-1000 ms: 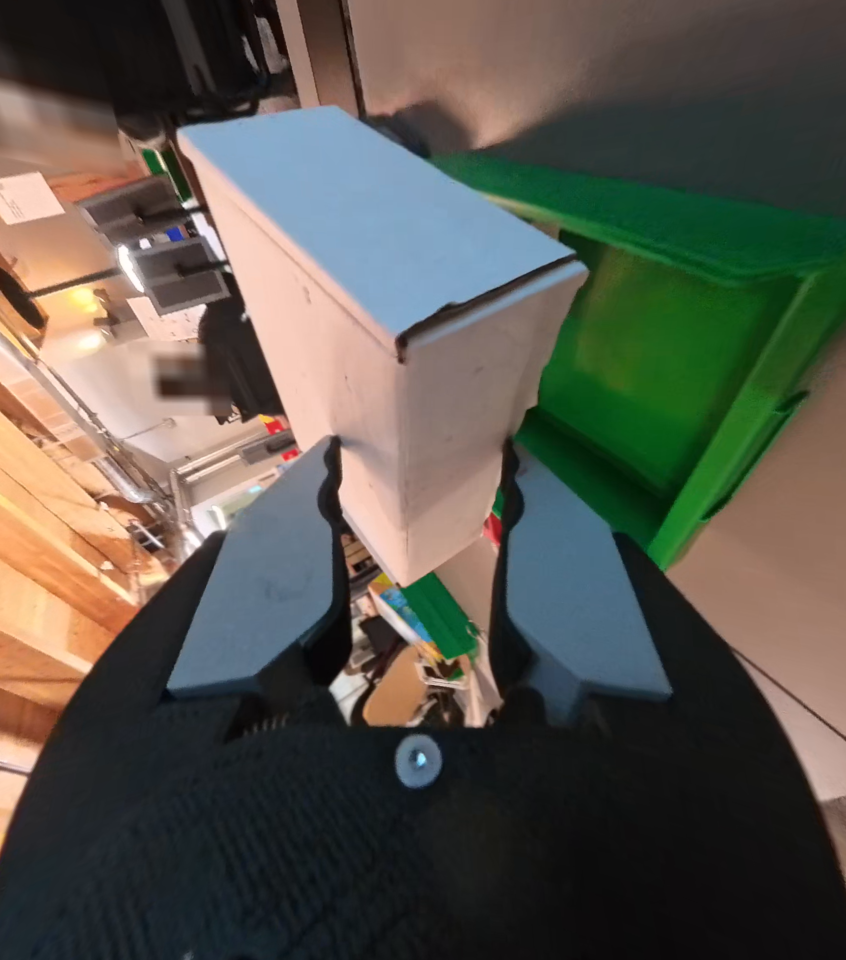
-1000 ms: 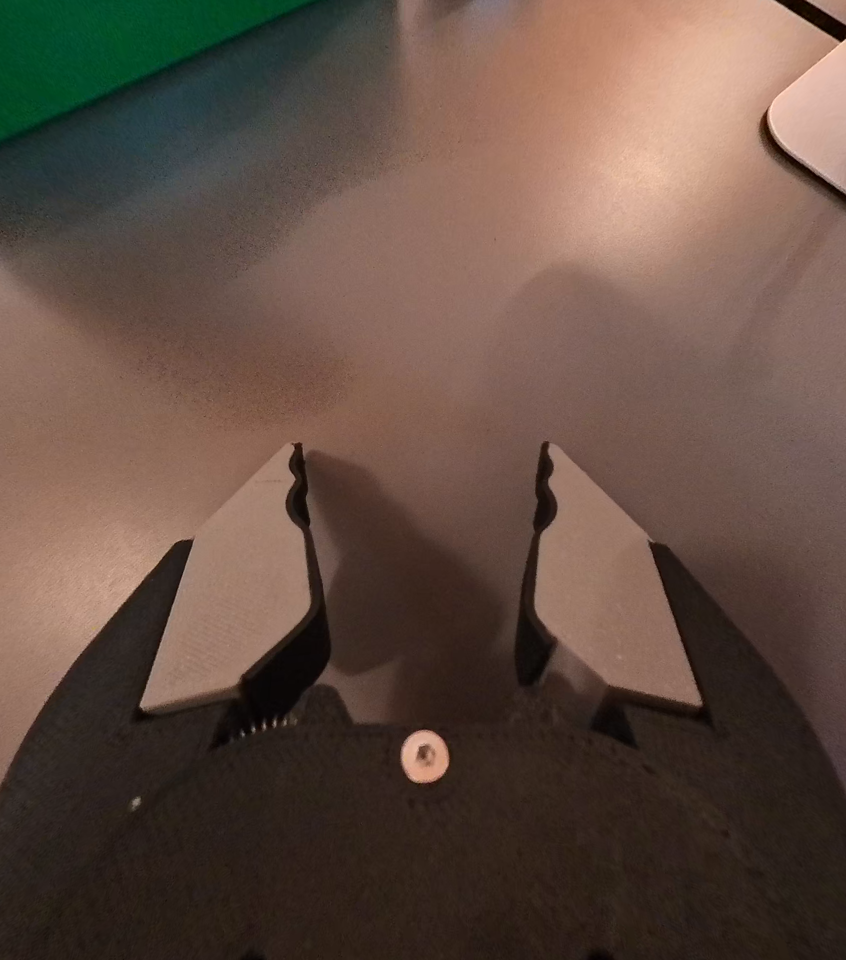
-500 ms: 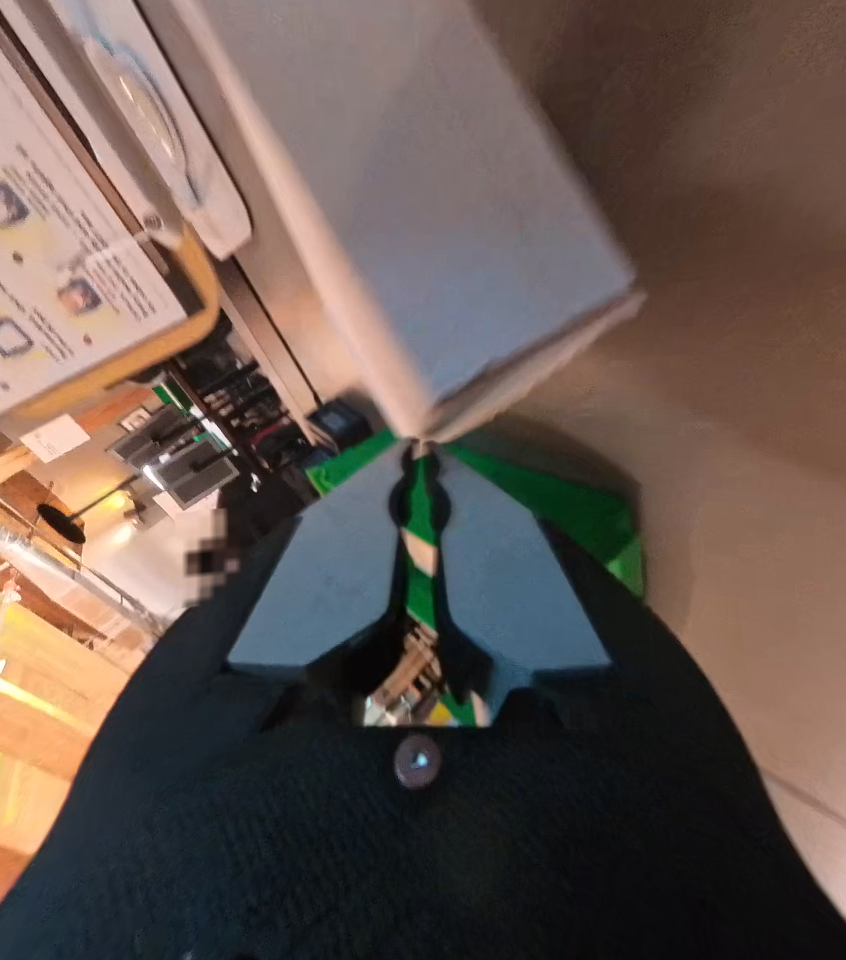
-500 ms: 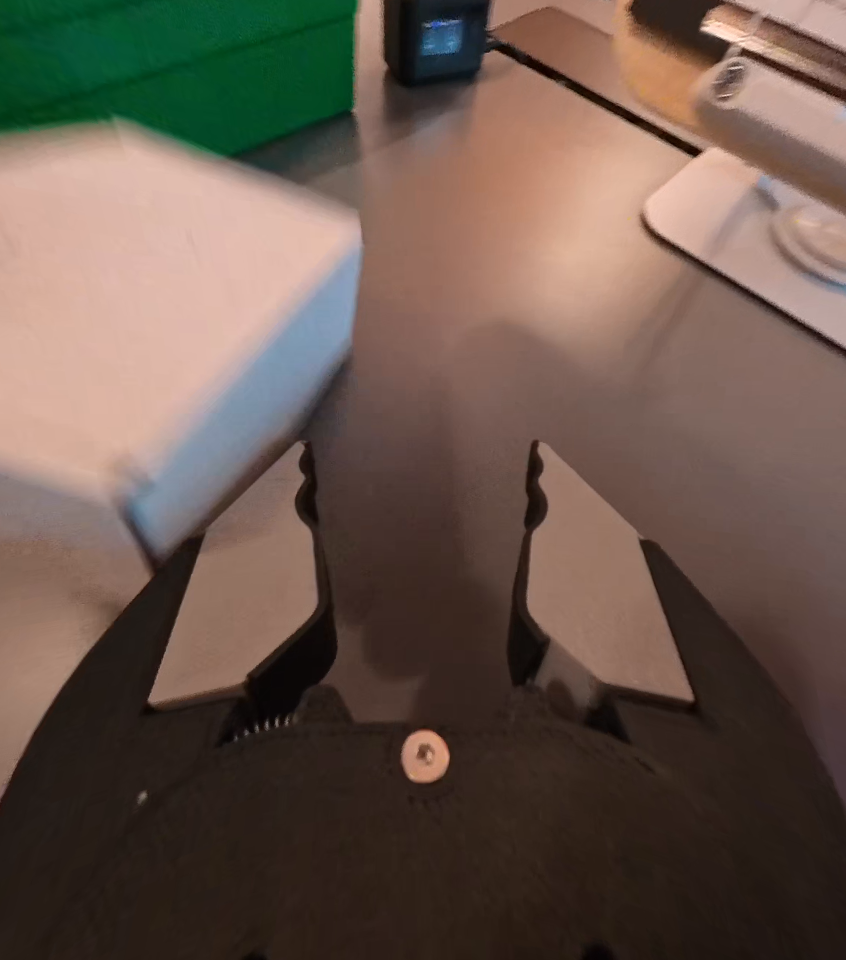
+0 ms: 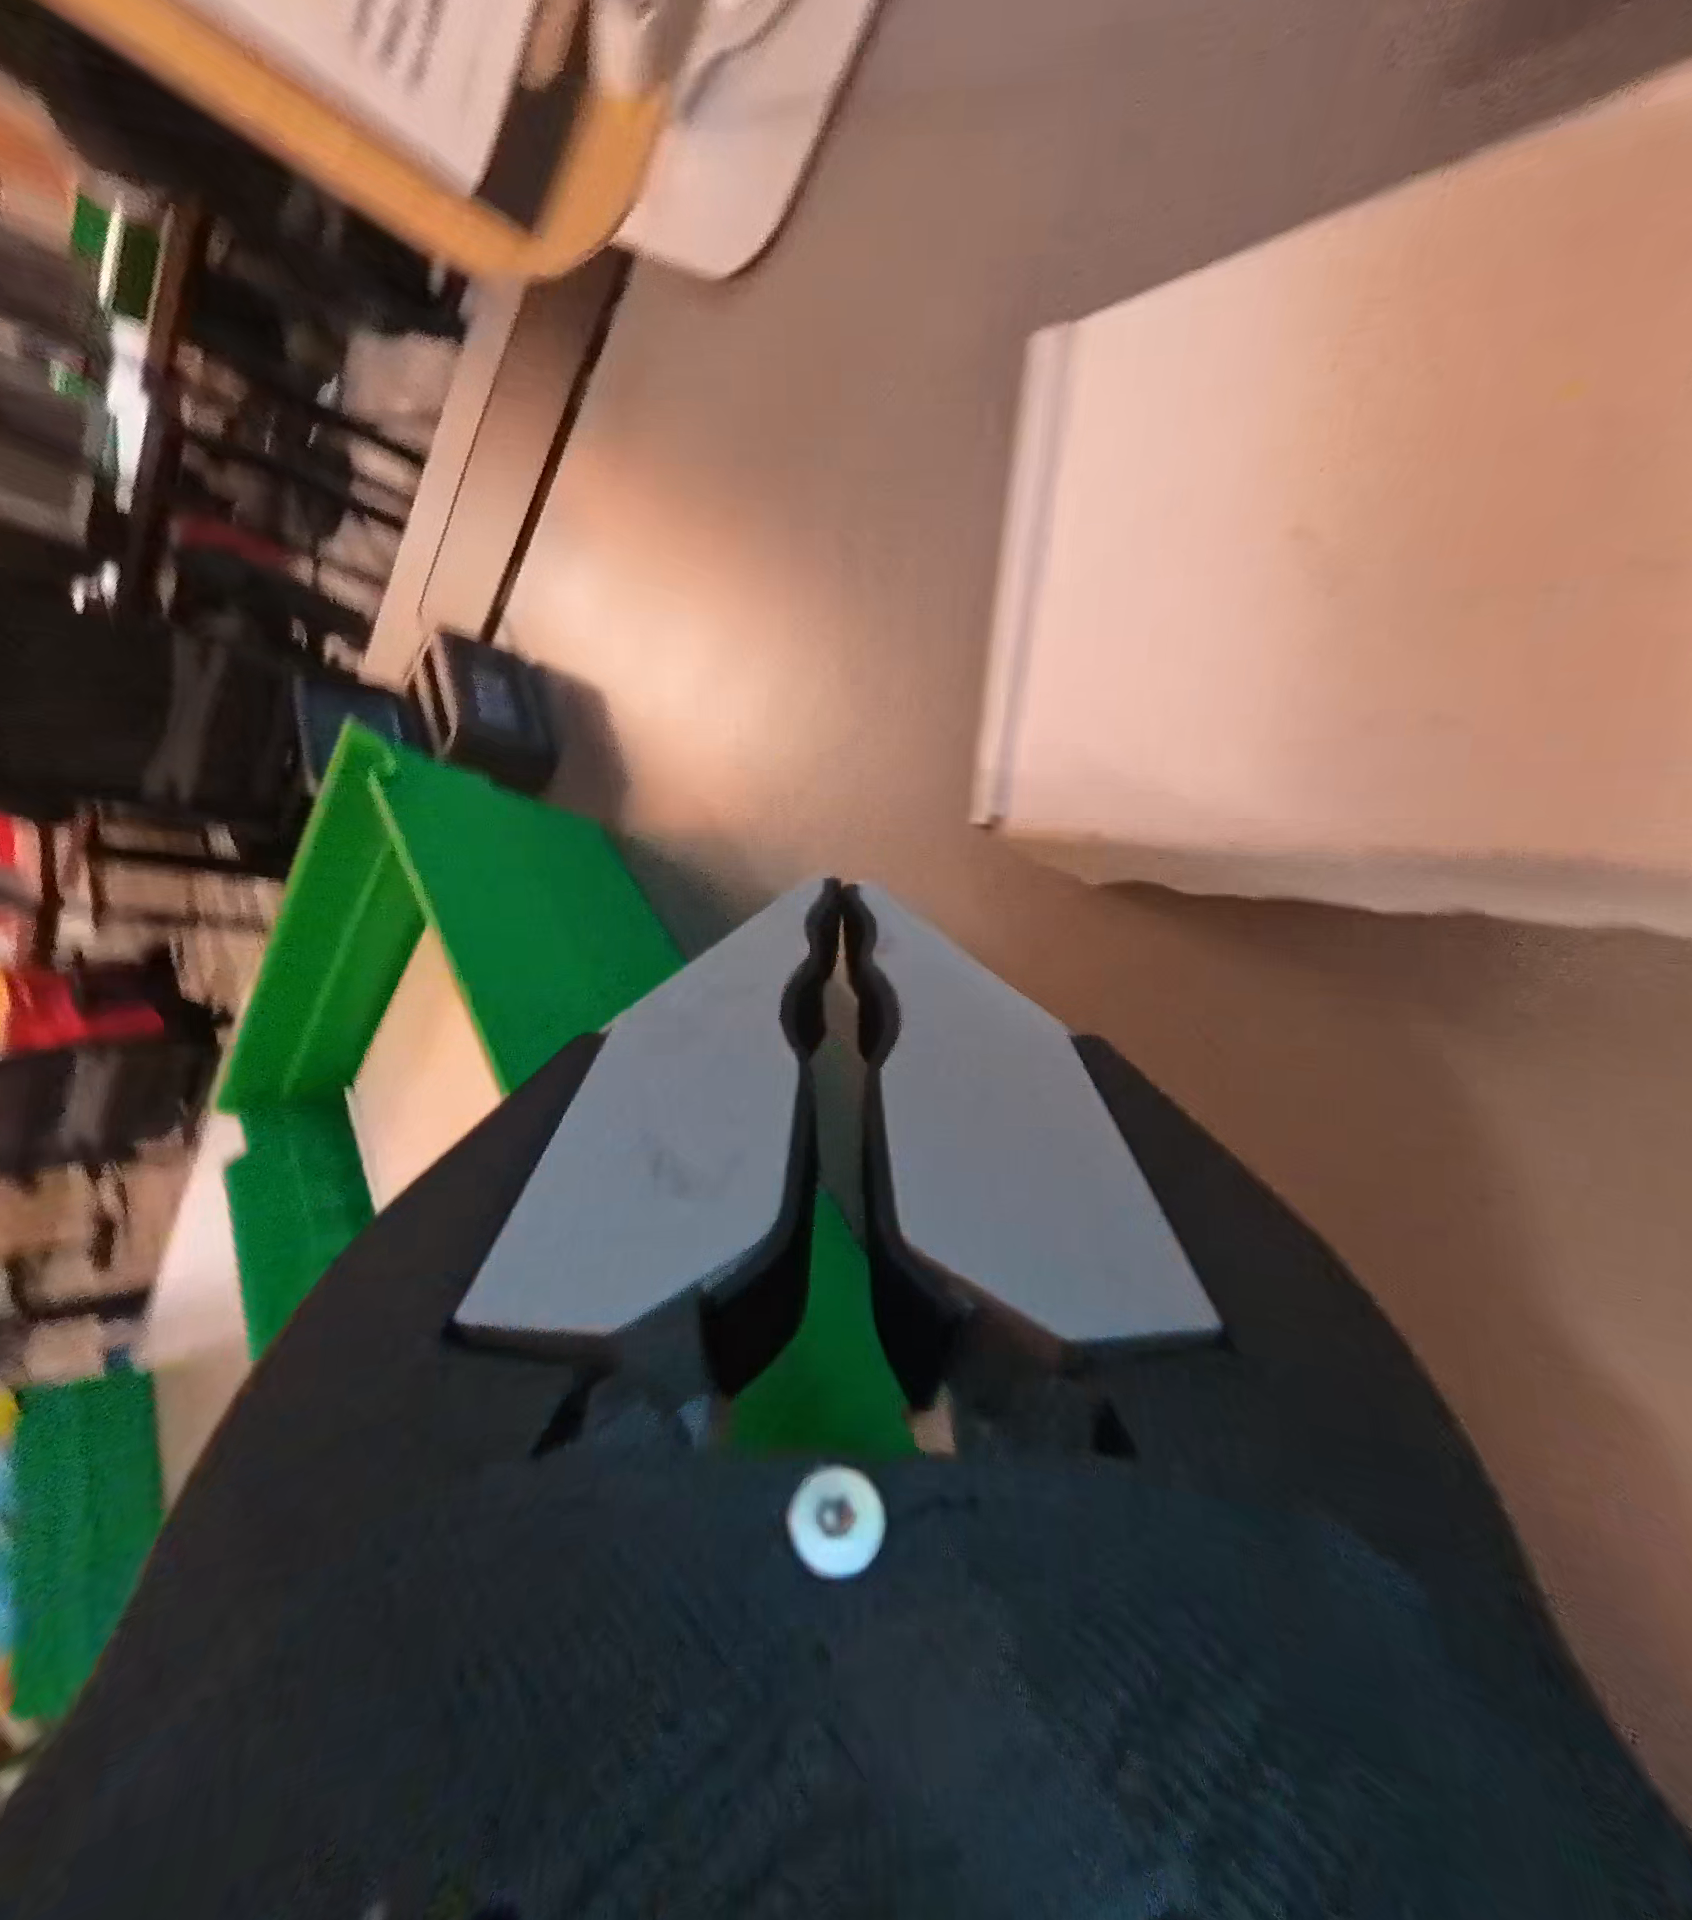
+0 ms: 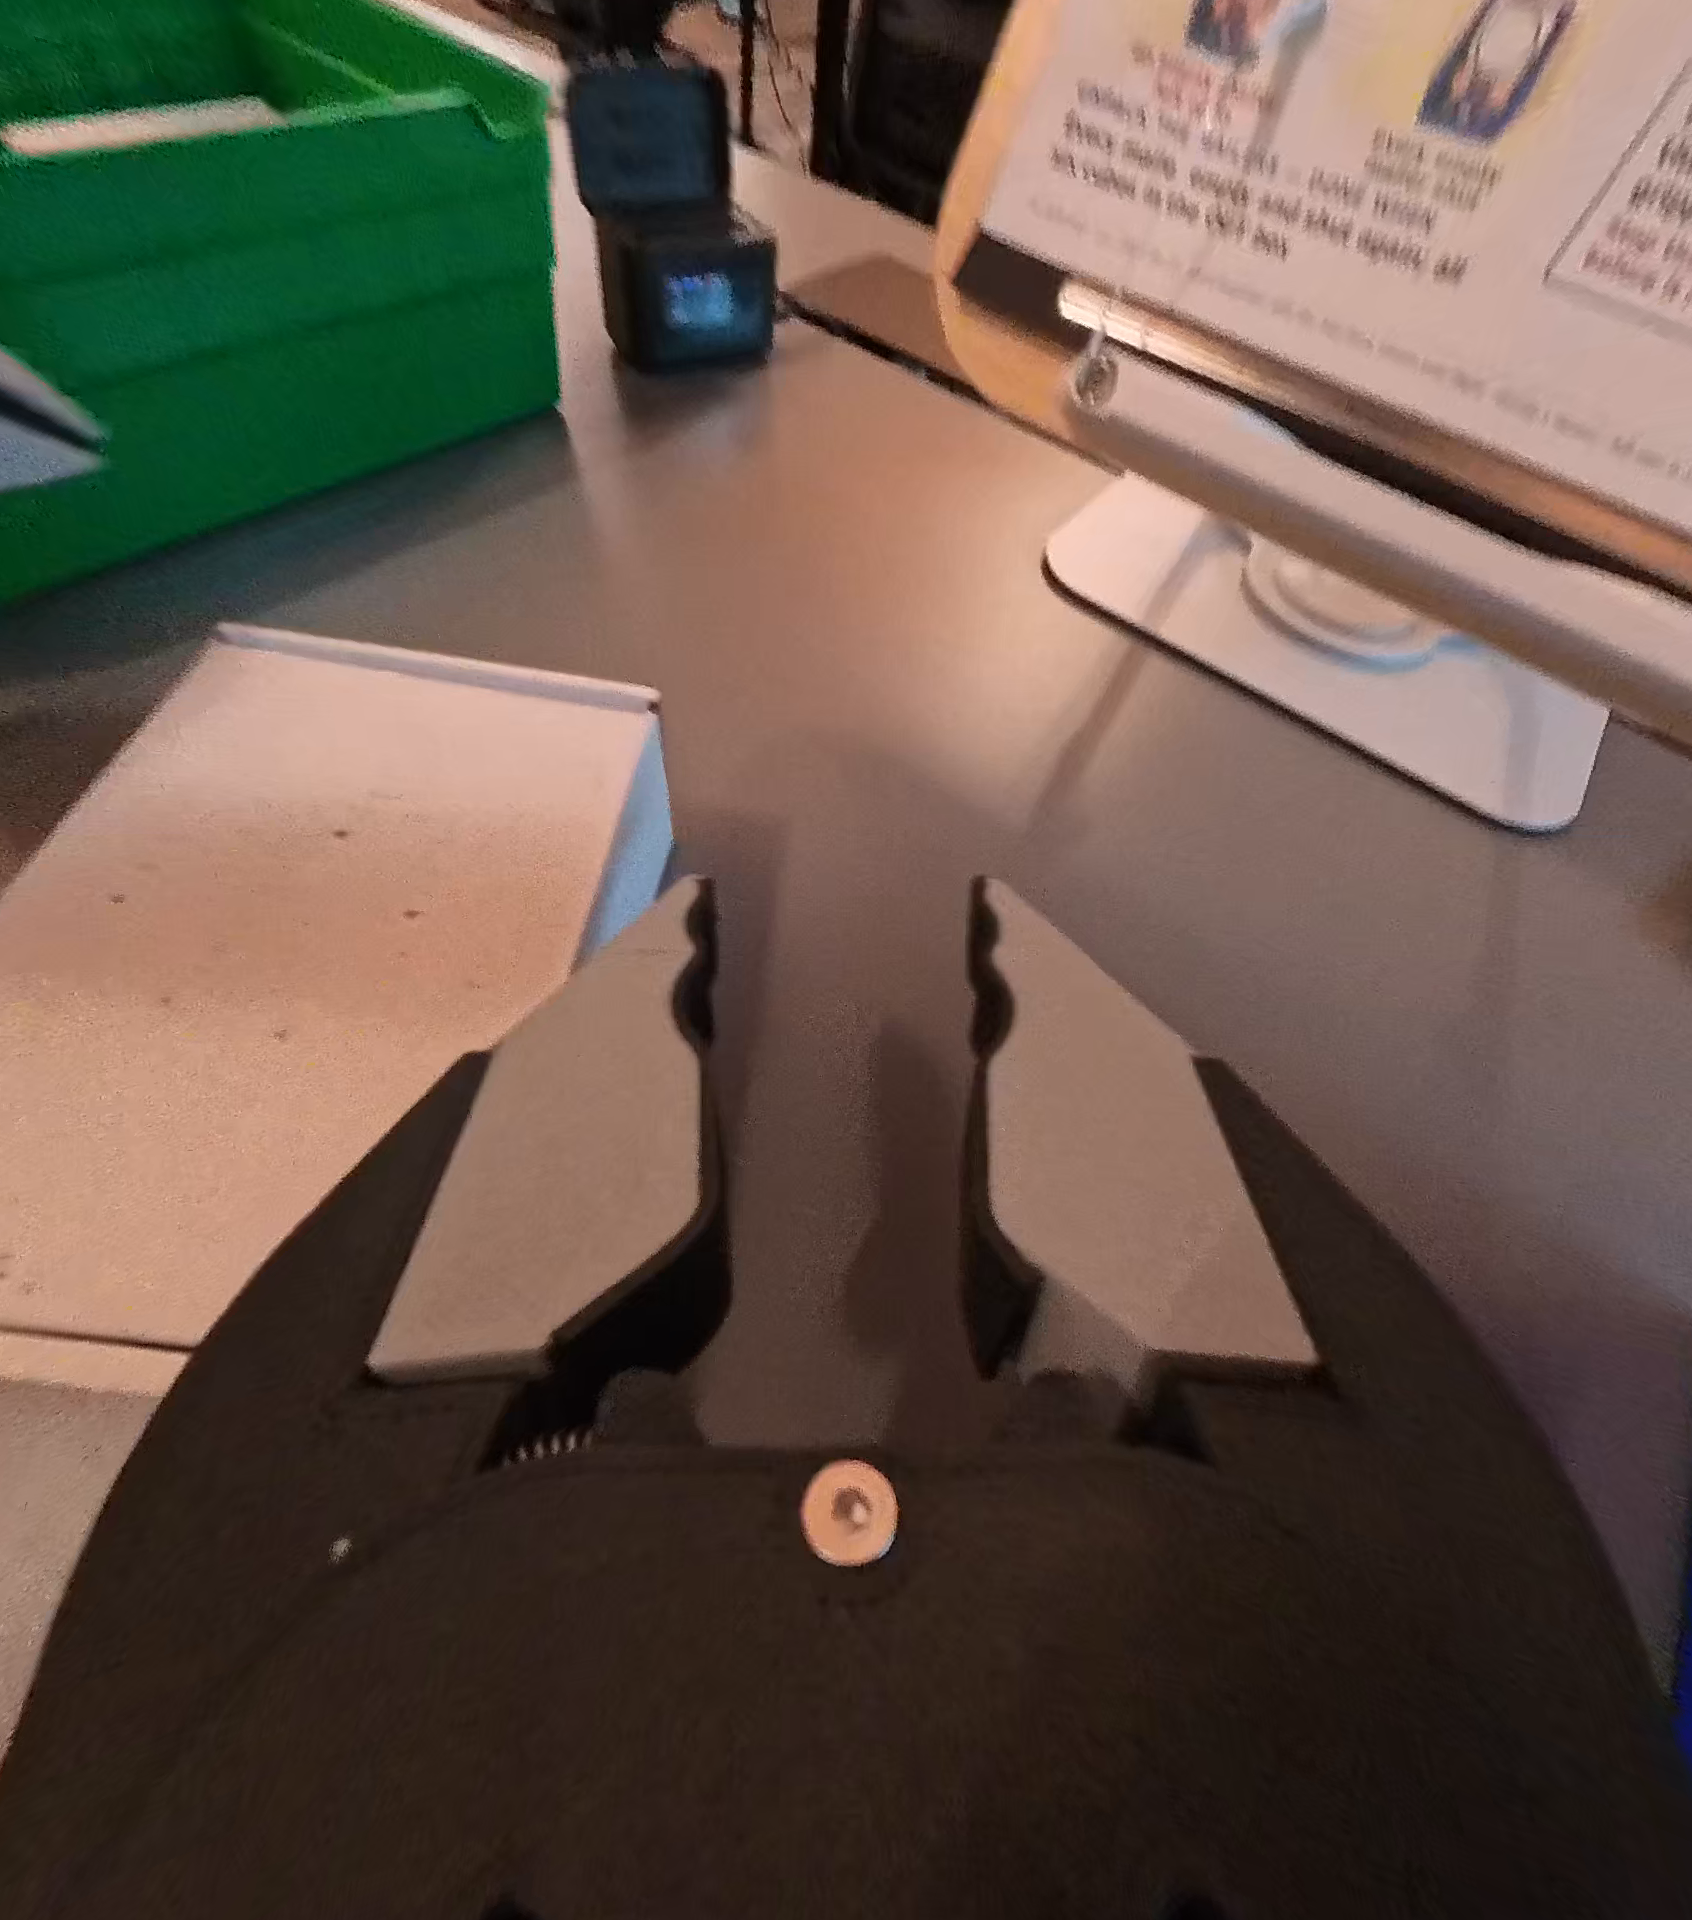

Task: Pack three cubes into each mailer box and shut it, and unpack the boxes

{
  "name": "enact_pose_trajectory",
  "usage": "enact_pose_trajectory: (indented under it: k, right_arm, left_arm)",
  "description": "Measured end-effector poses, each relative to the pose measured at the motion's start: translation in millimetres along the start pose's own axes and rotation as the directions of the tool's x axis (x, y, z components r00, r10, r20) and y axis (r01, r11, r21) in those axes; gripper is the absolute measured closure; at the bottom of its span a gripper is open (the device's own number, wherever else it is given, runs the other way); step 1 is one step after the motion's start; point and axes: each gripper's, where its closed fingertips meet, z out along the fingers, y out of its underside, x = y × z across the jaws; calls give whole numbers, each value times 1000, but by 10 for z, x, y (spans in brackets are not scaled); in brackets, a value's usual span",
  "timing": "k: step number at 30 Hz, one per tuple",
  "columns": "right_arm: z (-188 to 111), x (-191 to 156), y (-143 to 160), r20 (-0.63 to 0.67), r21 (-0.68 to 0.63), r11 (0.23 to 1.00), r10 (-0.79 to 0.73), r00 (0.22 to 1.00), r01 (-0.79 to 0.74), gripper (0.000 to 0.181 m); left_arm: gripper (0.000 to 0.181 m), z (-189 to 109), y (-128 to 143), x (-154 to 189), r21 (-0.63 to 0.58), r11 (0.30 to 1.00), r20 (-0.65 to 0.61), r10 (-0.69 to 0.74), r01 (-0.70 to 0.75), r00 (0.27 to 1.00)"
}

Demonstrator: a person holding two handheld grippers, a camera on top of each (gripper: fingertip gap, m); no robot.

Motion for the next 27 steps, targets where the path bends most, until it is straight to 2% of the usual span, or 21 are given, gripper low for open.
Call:
enact_pose_trajectory:
  k: [3, 5, 9, 12, 15, 18, 20, 24, 27]
  right_arm:
    - [-84, -66, -101, -8, 64, 995, -74, 997, 75, 159]
    - [-156, -114, -145, -18, 103, 984, -142, 990, 143, 181]
    - [-391, -316, -232, 16, 224, 947, -239, 971, 229, 181]
    - [-586, -599, -171, 156, 284, 934, -268, 951, 217, 181]
    - [-765, -889, 9, 314, 296, 929, -313, 896, 220, 181]
    - [-750, -1070, 294, 400, 227, 915, -400, 825, 333, 181]
    - [-740, -1074, 308, 406, 215, 914, -404, 819, 344, 181]
    - [-621, -807, 327, 307, 134, 936, -351, 885, 325, 181]
    - [-522, -477, 327, 190, 84, 958, -285, 940, 273, 181]
  left_arm:
    - [181, 222, 70, -101, -33, 988, 29, -152, 153, 988]
    - [181, 356, 100, -90, -59, 976, 28, -207, 208, 978]
    - [181, 565, 197, -219, -116, 953, 135, -263, 278, 955]
    - [181, 697, 283, -114, -180, 943, 98, -264, 278, 959]
    - [181, 823, 516, 58, -292, 931, 63, -208, 217, 976]
    - [181, 852, 508, 97, -249, 956, 75, -140, 155, 987]
    - [181, 807, 495, 147, -245, 958, 51, -143, 151, 988]
    - [181, 684, 289, 405, -136, 981, -104, -150, 136, 983]
    - [181, 564, 199, 579, -48, 999, -164, -24, 17, 986]
